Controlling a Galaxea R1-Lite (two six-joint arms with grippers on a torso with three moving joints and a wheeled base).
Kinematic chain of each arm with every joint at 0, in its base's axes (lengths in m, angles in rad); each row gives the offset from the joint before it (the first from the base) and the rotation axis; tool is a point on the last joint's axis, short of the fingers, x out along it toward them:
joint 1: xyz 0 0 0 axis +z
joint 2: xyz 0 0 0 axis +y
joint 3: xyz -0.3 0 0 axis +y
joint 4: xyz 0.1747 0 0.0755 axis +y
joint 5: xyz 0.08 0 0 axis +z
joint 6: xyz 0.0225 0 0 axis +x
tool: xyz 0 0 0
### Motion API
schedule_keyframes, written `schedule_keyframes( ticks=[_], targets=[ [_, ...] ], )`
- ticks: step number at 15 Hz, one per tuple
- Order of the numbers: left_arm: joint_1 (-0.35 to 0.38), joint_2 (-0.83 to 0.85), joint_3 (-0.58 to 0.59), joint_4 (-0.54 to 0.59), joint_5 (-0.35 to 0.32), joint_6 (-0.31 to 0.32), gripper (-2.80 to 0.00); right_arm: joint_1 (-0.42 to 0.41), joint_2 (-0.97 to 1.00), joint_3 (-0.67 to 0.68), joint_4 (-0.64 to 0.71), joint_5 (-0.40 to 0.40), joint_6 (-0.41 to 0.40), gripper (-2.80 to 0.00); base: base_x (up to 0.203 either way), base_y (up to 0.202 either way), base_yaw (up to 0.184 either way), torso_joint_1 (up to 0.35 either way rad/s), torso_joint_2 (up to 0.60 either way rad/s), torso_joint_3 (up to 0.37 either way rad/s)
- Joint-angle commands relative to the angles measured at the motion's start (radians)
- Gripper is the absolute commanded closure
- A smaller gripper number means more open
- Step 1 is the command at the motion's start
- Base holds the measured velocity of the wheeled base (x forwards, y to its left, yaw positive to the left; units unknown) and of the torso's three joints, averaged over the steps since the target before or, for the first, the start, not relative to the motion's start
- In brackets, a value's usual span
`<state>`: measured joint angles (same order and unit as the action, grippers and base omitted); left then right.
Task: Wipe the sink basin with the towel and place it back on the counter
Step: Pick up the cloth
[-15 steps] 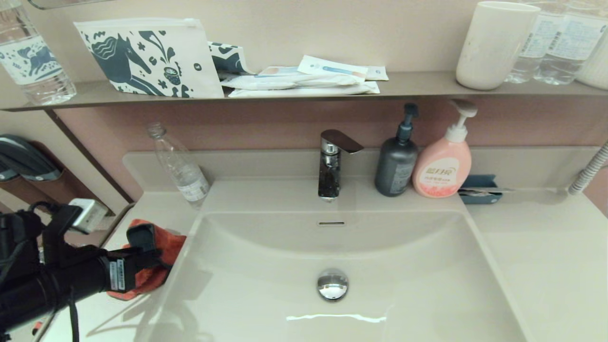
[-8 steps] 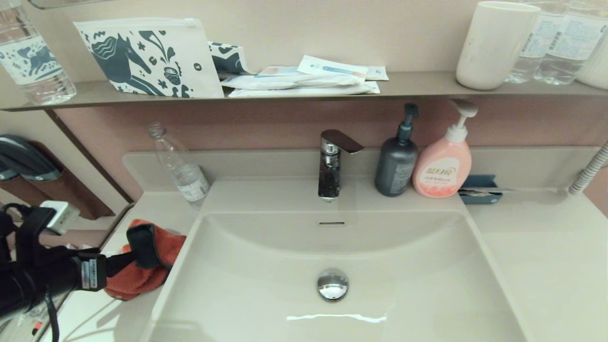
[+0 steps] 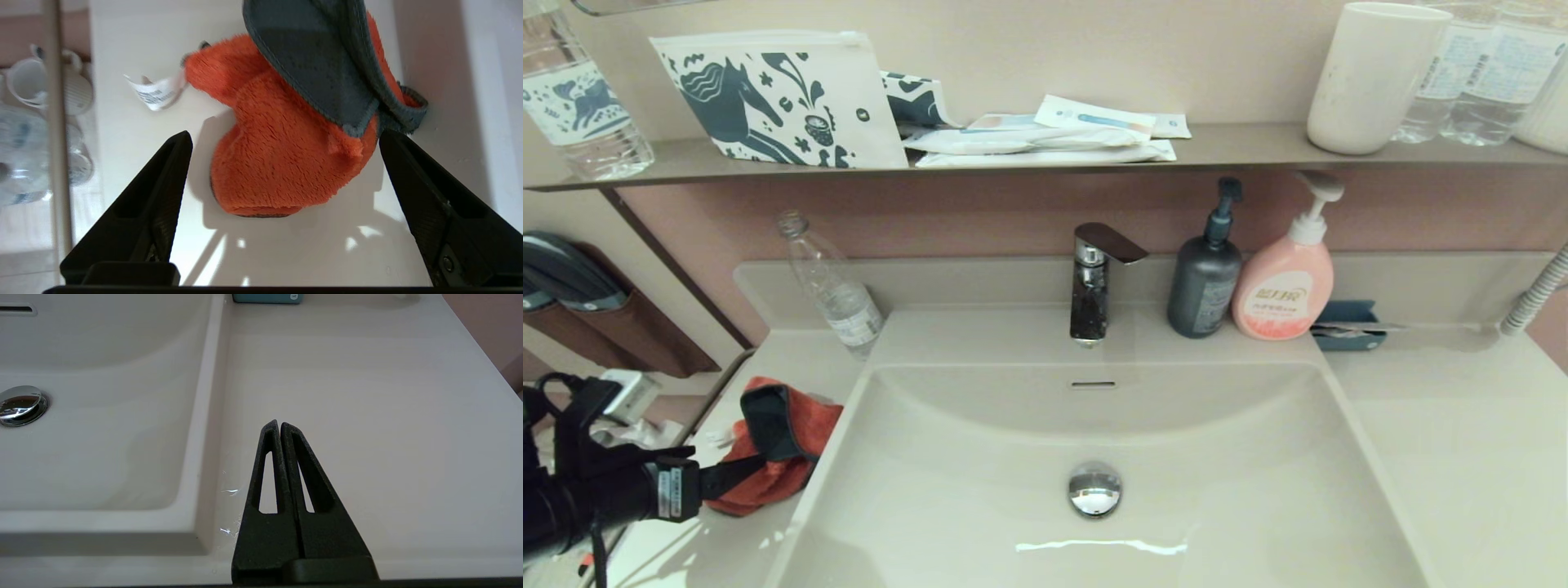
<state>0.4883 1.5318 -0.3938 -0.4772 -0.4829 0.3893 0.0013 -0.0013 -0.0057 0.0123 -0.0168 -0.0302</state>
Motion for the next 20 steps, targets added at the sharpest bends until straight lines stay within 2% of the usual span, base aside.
schedule_keyframes(
  ticks=[1,3,6,10,14,15,20],
  targets=[
    [-0.002,0.051,0.0,-0.004,-0.014,0.002,-2.8,0.0,0.001,0.0,0.0,0.0,0.0,0.0,0.0,0.0,0.0,0.0,0.0,0.0],
    [-0.007,0.098,-0.009,-0.029,-0.021,0.003,-2.8,0.0,0.001,0.0,0.0,0.0,0.0,0.0,0.0,0.0,0.0,0.0,0.0,0.0],
    [-0.008,0.18,-0.008,-0.178,-0.019,0.006,-2.8,0.0,0.001,0.0,0.0,0.0,0.0,0.0,0.0,0.0,0.0,0.0,0.0,0.0],
    [-0.008,0.246,-0.027,-0.268,-0.024,0.003,-2.8,0.0,0.001,0.0,0.0,0.0,0.0,0.0,0.0,0.0,0.0,0.0,0.0,0.0],
    [-0.027,0.246,-0.026,-0.27,-0.026,-0.01,-2.8,0.0,0.001,0.0,0.0,0.0,0.0,0.0,0.0,0.0,0.0,0.0,0.0,0.0],
    [-0.036,0.246,-0.021,-0.271,-0.026,-0.017,0.0,0.0,0.001,0.0,0.0,0.0,0.0,0.0,0.0,0.0,0.0,0.0,0.0,0.0],
    [-0.056,0.236,-0.007,-0.276,-0.038,-0.055,0.0,0.0,0.001,0.0,0.0,0.0,0.0,0.0,0.0,0.0,0.0,0.0,0.0,0.0]
  ],
)
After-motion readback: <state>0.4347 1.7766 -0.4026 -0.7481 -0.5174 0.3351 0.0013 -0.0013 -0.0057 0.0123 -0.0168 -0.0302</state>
